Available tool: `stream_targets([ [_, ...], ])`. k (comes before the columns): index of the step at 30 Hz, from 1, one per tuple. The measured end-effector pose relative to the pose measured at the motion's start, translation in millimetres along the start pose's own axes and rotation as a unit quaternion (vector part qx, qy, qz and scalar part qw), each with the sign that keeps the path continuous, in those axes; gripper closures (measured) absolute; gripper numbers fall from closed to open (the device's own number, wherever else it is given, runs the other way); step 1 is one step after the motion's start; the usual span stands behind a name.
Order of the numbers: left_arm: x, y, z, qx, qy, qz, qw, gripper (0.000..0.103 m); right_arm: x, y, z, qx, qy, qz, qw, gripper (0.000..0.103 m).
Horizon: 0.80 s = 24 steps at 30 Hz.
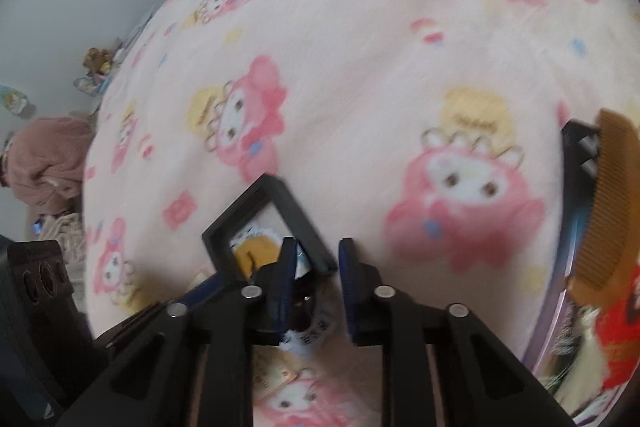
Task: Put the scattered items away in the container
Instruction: 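Grasp the black square frame with the left gripper and lift it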
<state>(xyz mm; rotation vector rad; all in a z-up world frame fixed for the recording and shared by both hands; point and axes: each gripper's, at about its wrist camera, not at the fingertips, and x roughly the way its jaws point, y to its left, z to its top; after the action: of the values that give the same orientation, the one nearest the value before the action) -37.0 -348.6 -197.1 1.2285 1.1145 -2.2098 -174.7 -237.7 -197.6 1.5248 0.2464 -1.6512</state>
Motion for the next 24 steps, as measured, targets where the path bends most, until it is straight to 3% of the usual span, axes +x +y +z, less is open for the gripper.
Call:
stream_targets([
  [5, -5, 10, -21, -0.009, 0.055, -0.04, 0.9976, 0.083, -2, 7, -30, -0.029, 0.047, -0.014, 0.998, 0.086],
  [8, -9, 14, -24, -0.012, 0.046, -0.04, 0.9981, 0.083, -7, 9, -38, -0.037, 0.053, 0.001, 0.998, 0.087],
  [11, -10, 14, -16, -0.019, 0.03, -0.031, 0.9989, 0.083, -8, 9, -34, -0.031, 0.034, -0.012, 0.999, 0.087],
  [15, -6, 9, -8, -0.013, 0.018, -0.006, 0.9997, 0.083, 6, 9, -29, -0.032, 0.055, 0.004, 0.998, 0.086],
  [18, -13, 4, -7, -0.011, 0.018, -0.02, 0.9996, 0.075, 0, 11, -31, -0.035, 0.043, 0.001, 0.998, 0.086],
  [24, -44, -19, -10, 0.028, 0.0, -0.026, 0.9993, 0.075, -31, 19, -40, -0.038, 0.014, 0.006, 0.999, 0.087],
])
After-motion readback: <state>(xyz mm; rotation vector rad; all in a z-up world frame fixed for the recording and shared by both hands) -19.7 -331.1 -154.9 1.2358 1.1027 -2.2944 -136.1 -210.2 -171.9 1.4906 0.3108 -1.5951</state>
